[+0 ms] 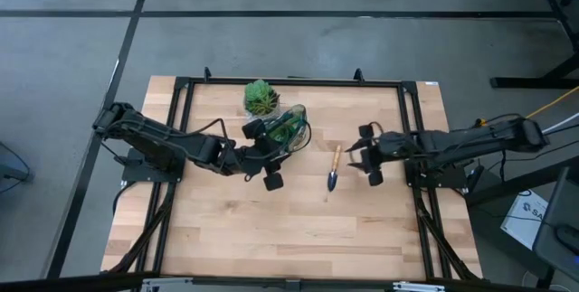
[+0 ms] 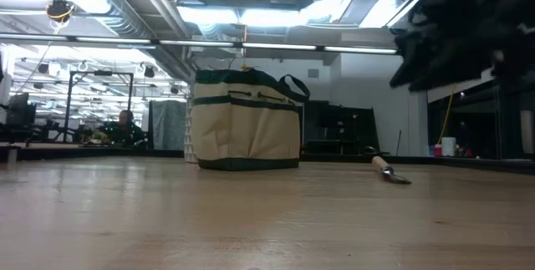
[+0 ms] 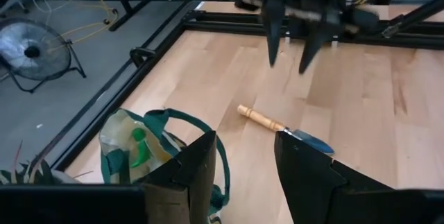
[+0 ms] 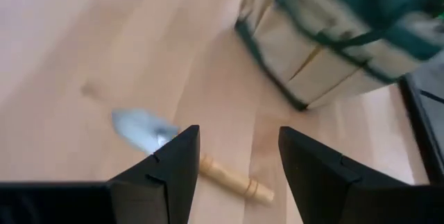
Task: Pick & Place Garden tools in Gardening bag
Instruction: Put the brown trowel into the white gardening bag
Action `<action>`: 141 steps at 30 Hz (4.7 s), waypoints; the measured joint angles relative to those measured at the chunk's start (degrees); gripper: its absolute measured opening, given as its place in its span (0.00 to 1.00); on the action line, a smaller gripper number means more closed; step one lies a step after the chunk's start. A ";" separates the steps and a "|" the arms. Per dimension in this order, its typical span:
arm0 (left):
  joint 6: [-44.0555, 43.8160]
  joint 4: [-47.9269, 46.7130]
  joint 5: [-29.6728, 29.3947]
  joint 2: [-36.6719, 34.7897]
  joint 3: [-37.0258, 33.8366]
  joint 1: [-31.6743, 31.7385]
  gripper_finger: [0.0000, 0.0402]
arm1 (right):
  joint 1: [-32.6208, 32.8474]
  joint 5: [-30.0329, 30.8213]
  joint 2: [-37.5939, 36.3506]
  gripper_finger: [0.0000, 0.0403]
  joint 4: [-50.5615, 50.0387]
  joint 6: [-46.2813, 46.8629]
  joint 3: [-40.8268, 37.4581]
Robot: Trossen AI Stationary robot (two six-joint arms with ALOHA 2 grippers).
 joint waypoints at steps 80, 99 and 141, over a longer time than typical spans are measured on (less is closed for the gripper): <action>-5.25 -4.03 2.01 1.90 -0.04 -0.22 0.36 | -6.46 -13.16 44.93 0.37 -7.03 -22.27 18.38; -6.41 -8.43 3.79 1.90 -0.02 -0.55 0.36 | -4.03 -14.37 44.79 0.15 -2.14 9.27 18.26; -9.10 6.74 -1.79 1.66 -0.02 4.39 0.36 | 2.38 18.03 27.48 0.15 19.82 -5.50 22.23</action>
